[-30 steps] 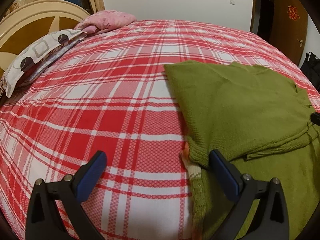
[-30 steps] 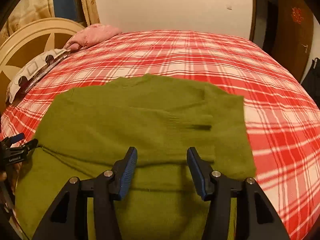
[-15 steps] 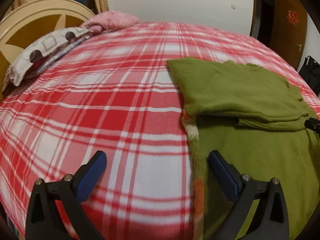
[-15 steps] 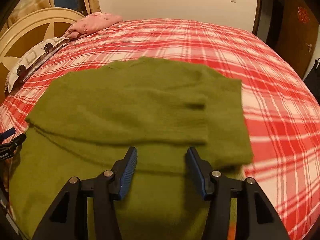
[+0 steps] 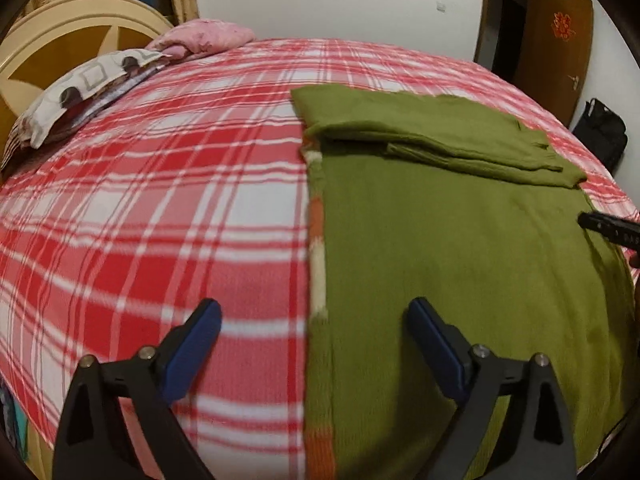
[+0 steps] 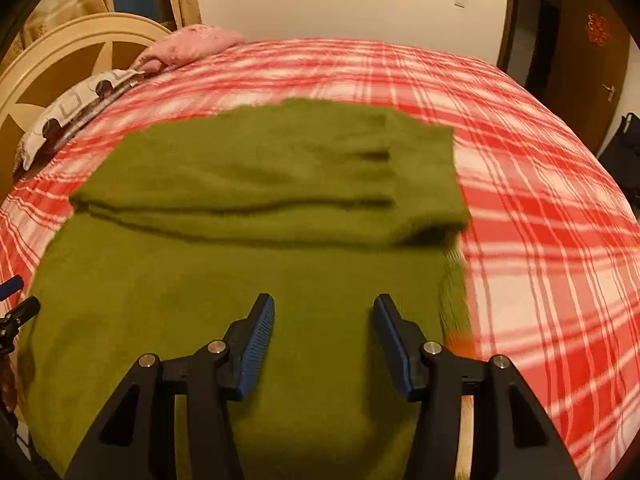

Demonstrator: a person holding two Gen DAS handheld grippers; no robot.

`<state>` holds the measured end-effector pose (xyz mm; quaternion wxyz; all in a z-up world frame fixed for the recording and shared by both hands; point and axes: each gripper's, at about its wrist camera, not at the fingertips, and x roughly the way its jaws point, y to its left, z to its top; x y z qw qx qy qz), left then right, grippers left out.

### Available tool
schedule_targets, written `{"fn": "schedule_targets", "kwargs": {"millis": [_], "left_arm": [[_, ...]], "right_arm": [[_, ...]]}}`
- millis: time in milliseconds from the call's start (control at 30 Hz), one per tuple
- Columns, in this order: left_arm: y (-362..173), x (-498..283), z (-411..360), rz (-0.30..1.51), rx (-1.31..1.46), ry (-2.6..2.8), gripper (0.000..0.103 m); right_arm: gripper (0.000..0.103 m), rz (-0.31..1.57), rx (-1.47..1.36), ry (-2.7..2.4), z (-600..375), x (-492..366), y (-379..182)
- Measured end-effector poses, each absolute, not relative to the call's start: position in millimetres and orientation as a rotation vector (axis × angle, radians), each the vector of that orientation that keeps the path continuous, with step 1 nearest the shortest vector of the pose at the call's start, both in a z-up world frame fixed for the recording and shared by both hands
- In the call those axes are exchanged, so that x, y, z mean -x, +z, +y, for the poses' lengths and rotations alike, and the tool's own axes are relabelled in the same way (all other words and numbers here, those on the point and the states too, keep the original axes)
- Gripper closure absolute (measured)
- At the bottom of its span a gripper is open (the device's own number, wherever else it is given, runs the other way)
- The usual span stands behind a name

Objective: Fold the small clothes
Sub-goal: 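Move both grippers to the sweater hem and close the left gripper on it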

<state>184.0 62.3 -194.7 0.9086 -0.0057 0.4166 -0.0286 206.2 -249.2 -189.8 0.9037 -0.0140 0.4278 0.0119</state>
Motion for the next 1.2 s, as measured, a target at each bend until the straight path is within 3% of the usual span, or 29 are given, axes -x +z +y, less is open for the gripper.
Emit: {"fn": "schedule_targets", "kwargs": {"millis": [667,933,1200], "left_arm": [[-211,-83,60,0.939,0.026,-0.101,0.01],[-212,-59,59,0.975,0.115,-0.188,0.03],[-216,-42,58,1.018,0.138,-0.252,0.039]], "right_arm": [[0.05,0.859,0.022,-0.013,-256,-80,-196],[0.05,0.845,-0.001,-0.028,-257,-41,-198],[0.05,0.852,0.036,-0.039,-252,-8,-199]]}}
